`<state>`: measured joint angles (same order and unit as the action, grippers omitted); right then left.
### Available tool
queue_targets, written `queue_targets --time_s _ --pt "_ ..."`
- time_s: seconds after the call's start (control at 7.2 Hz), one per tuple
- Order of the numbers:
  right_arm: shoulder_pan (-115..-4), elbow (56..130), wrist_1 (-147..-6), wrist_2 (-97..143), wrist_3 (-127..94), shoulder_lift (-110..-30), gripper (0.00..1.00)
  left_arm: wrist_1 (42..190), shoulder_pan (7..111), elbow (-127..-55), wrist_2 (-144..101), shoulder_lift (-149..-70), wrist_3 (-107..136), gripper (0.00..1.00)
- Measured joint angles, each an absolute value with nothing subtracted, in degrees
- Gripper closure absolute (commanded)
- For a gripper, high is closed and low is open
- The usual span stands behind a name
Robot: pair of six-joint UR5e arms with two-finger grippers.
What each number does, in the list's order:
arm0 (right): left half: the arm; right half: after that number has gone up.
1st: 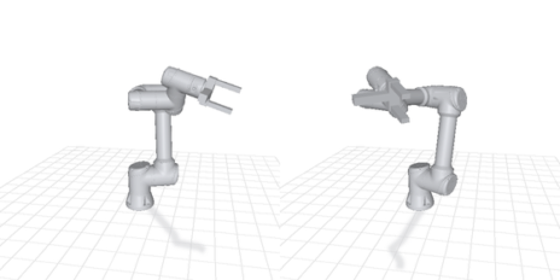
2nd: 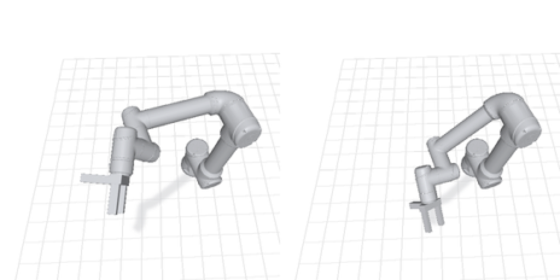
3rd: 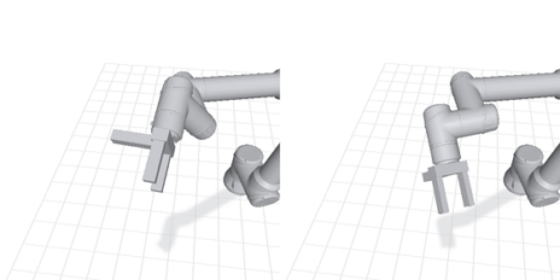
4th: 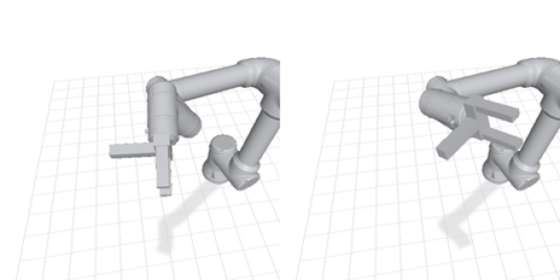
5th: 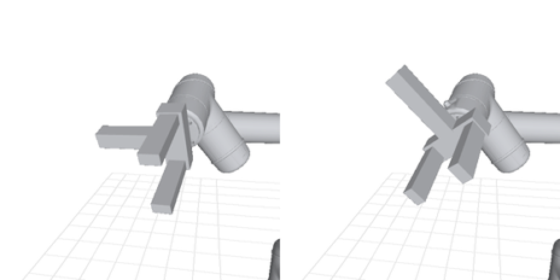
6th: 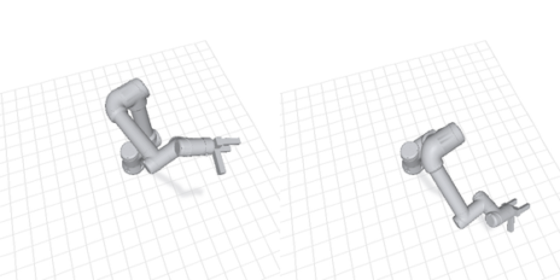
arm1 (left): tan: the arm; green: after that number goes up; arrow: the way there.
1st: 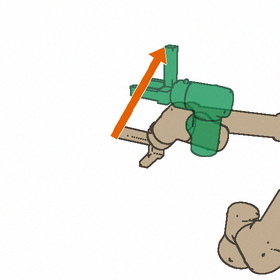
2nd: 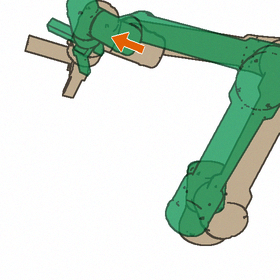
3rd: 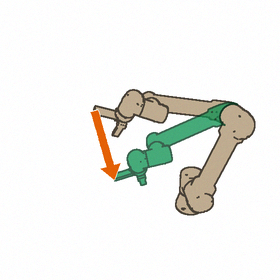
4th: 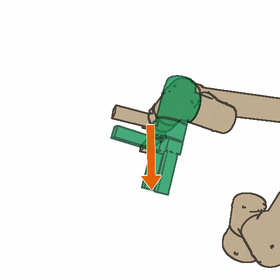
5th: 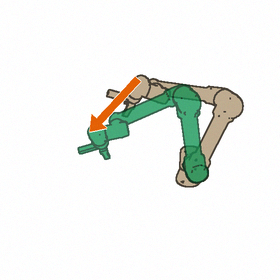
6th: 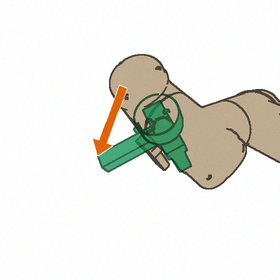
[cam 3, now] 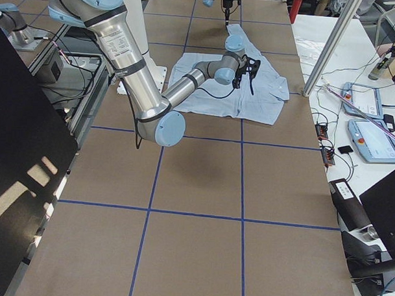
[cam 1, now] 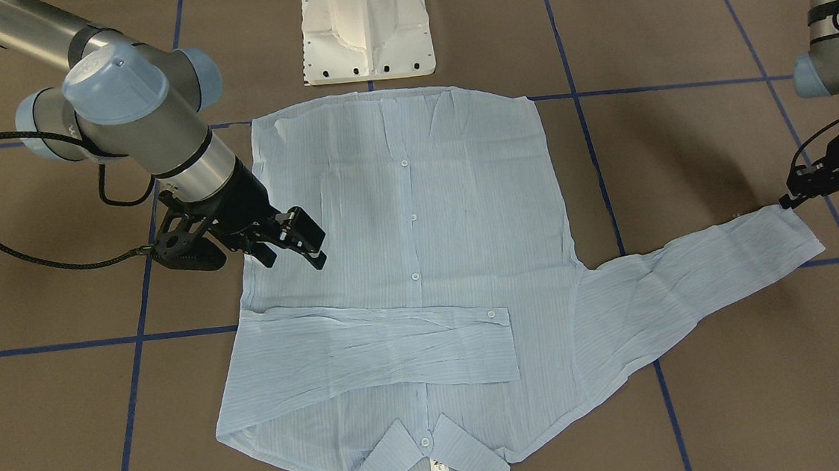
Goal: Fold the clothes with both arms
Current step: 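Grasp the other sleeve cuff with the left gripper while the right gripper withdraws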
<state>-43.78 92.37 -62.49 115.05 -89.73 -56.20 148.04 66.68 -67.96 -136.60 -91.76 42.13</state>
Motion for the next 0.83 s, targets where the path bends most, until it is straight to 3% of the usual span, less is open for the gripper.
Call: queue_targets --time_s 0.42,0.83 --pt "-44.09 92.81 -62.41 115.76 -89.74 -56.43 0.1 145.78 66.75 -73.67 -140.61 -93.11 44.2 1.0" --pt "-47.67 94.18 -62.34 120.0 -88.47 -59.28 0.1 136.56 64.25 -78.81 -140.92 -109.93 65.44 1.0"
